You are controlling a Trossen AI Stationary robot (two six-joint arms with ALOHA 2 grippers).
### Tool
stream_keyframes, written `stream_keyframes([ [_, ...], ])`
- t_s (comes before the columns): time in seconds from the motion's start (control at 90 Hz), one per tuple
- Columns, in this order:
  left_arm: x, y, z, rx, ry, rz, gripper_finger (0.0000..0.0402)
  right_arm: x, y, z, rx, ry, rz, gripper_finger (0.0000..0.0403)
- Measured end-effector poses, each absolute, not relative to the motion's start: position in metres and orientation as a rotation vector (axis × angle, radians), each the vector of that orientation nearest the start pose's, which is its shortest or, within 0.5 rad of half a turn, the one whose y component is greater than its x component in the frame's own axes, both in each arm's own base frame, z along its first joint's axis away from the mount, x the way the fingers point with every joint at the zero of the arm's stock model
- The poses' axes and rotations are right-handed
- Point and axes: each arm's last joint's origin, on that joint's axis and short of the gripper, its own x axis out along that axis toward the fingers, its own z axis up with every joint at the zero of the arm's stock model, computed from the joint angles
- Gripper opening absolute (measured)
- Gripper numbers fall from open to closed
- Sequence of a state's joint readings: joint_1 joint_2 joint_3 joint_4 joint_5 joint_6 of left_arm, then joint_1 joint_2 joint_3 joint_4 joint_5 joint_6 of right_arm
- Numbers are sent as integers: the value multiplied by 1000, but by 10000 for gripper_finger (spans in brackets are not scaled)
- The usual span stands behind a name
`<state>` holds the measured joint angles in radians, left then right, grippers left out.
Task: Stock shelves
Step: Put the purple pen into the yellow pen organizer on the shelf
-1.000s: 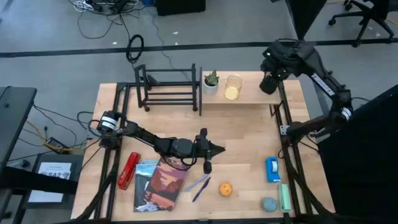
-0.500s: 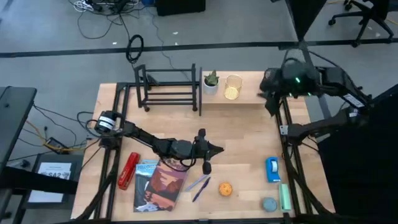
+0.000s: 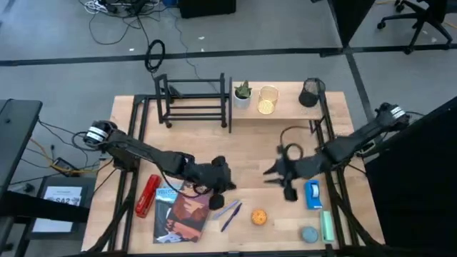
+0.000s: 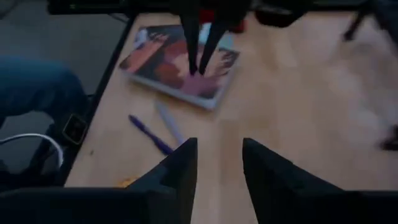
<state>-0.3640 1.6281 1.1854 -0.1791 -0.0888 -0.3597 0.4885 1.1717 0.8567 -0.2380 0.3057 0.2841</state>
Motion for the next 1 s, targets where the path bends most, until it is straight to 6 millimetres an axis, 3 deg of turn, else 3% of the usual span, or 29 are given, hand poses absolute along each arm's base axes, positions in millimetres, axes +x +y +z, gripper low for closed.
stream_keyframes([
  [0.156,336,-151,233,-268,768,-152,59,243,106,235,63,508,204,105],
  [0.344,331,-181,207,-363,845,-93,110,272,94,197,-31,536,344,138],
  [0.5,324,-199,194,-351,817,28,116,296,88,166,-70,509,468,187],
  [0.656,324,-207,179,-339,817,86,115,311,89,136,-104,492,485,214],
  [0.8,333,-211,162,-286,870,148,115,313,94,125,-90,503,496,217],
  [1.0,348,-217,143,-220,1013,235,115,309,102,136,-20,481,503,208],
])
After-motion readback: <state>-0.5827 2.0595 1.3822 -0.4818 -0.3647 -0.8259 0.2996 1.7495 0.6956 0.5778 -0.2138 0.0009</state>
